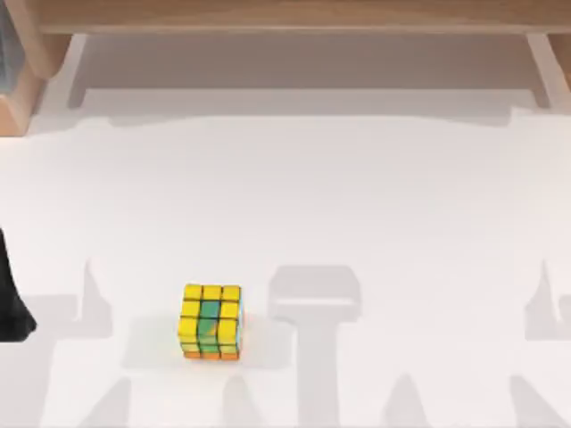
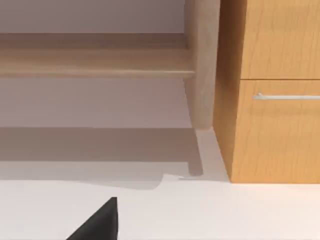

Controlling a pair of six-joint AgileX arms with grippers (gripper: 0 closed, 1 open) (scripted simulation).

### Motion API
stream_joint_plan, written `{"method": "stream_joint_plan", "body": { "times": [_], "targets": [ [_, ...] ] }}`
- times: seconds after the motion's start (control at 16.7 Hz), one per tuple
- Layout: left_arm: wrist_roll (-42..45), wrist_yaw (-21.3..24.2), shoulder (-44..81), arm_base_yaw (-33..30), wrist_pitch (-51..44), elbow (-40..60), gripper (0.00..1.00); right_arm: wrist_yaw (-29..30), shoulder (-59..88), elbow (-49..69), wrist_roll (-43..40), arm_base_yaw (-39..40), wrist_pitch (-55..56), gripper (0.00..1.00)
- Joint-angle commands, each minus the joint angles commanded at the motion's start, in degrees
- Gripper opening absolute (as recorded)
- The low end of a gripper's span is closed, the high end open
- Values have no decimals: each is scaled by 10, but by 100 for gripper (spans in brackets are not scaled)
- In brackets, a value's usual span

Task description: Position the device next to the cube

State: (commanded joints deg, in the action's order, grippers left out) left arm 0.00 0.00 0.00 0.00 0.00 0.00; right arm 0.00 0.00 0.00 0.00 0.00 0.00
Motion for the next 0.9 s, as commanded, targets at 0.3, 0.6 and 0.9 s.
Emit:
{"method": "stream_joint_plan", "body": {
  "times": [0.3,0.6,0.9],
  "targets": [
    [0,0,0,0,0,0,100,0,37,26,-27,-18,-25,100],
    [0,0,0,0,0,0,100,0,215,133,-134,-94,-127,100],
    [0,0,0,0,0,0,100,0,479,278,-280,-195,-265,100]
  ]
}}
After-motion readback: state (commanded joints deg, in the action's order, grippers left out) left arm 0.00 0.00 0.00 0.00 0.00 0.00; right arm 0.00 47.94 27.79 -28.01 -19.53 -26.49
